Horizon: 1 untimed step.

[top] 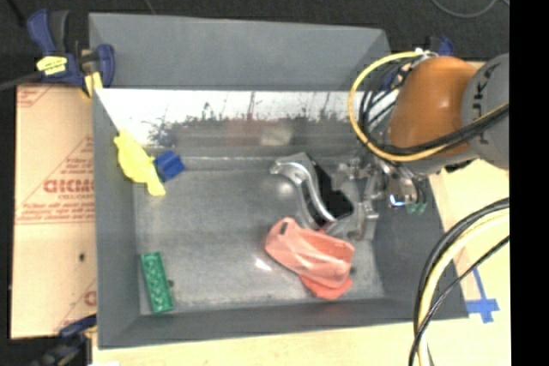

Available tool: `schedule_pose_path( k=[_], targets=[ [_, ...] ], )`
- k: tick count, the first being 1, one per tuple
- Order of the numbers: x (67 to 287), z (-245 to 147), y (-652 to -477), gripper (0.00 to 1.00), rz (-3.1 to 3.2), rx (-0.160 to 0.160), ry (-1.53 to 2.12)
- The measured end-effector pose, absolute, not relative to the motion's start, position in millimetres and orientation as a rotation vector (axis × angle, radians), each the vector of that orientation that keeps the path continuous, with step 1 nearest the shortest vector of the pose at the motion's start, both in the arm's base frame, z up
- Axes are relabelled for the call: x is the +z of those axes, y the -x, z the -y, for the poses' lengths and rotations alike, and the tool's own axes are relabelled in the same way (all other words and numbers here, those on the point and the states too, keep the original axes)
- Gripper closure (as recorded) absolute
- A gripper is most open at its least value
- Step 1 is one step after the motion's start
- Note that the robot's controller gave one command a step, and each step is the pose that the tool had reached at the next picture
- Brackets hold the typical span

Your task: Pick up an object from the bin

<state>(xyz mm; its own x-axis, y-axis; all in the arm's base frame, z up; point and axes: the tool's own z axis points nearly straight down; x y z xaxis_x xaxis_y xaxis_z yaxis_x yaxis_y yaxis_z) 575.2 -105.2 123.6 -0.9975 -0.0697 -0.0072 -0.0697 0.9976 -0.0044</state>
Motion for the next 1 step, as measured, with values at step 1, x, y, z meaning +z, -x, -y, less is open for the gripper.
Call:
schedule_pose_path(
  k=[1],
  targets=[
    [103.0,96.1,-573.4,0.0,-3.128,-0.006,0.249]
  ],
)
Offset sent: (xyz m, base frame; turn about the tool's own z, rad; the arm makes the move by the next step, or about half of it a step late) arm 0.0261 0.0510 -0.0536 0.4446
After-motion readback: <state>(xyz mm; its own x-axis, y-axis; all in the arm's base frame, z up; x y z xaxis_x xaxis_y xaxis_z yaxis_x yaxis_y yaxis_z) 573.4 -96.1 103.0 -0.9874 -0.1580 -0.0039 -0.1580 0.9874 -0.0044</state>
